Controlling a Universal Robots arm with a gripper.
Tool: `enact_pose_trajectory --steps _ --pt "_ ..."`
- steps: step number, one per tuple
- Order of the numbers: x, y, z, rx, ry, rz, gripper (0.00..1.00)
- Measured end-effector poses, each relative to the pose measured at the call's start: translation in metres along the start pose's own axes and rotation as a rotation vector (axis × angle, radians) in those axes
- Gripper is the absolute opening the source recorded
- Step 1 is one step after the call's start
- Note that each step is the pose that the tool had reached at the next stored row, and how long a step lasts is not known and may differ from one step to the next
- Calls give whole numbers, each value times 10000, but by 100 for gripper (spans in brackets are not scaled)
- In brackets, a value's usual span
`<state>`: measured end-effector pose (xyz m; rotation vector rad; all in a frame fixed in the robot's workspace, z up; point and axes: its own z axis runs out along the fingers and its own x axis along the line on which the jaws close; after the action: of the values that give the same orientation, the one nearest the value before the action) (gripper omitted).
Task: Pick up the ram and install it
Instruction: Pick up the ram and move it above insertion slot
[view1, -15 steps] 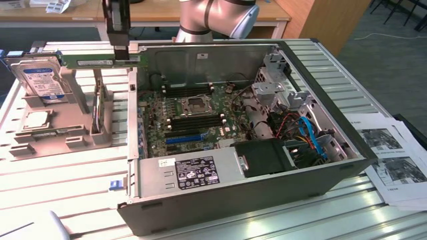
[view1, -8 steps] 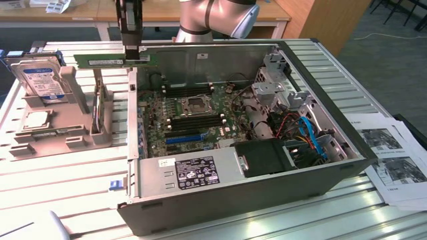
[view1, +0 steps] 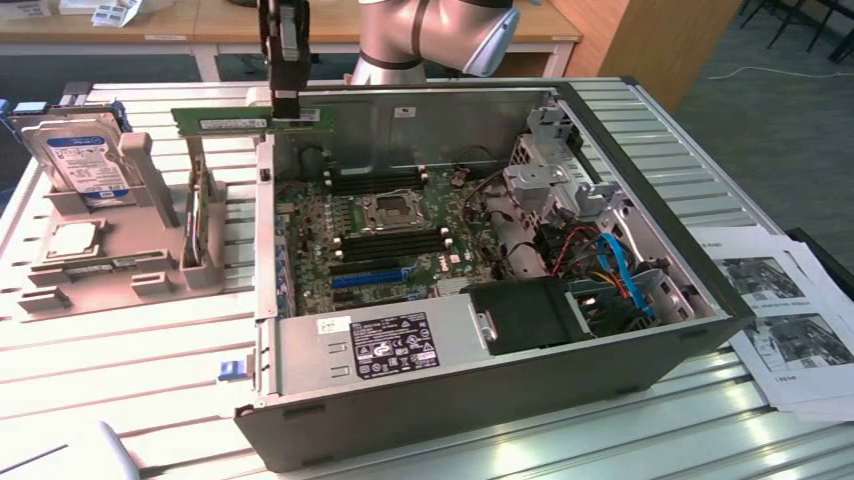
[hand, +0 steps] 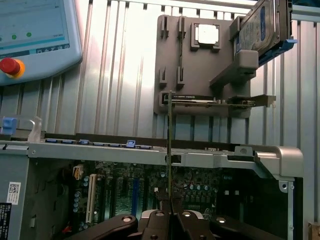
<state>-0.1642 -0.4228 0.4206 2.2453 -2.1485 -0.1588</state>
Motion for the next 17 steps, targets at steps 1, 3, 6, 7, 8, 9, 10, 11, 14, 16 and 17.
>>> enact_pose_trajectory --steps 1,3,6,7,8,9,10,11,14,16,17 --pt "1 -20 -2 0 0 0 12" --pt "2 -57 -5 1 -1 1 12" --pt "5 -94 -9 0 1 0 12" --pt "5 -95 -9 0 0 1 12" --pt "5 -95 -9 0 0 -1 12" --pt "4 -96 -9 1 -1 -6 12" --pt "4 -96 -9 0 1 -11 12" --pt "4 -96 -9 -1 1 -19 12" --pt "4 -96 -9 2 4 -48 12" --pt "4 -97 -9 9 7 -75 12" --pt "4 -97 -8 18 8 -90 12"
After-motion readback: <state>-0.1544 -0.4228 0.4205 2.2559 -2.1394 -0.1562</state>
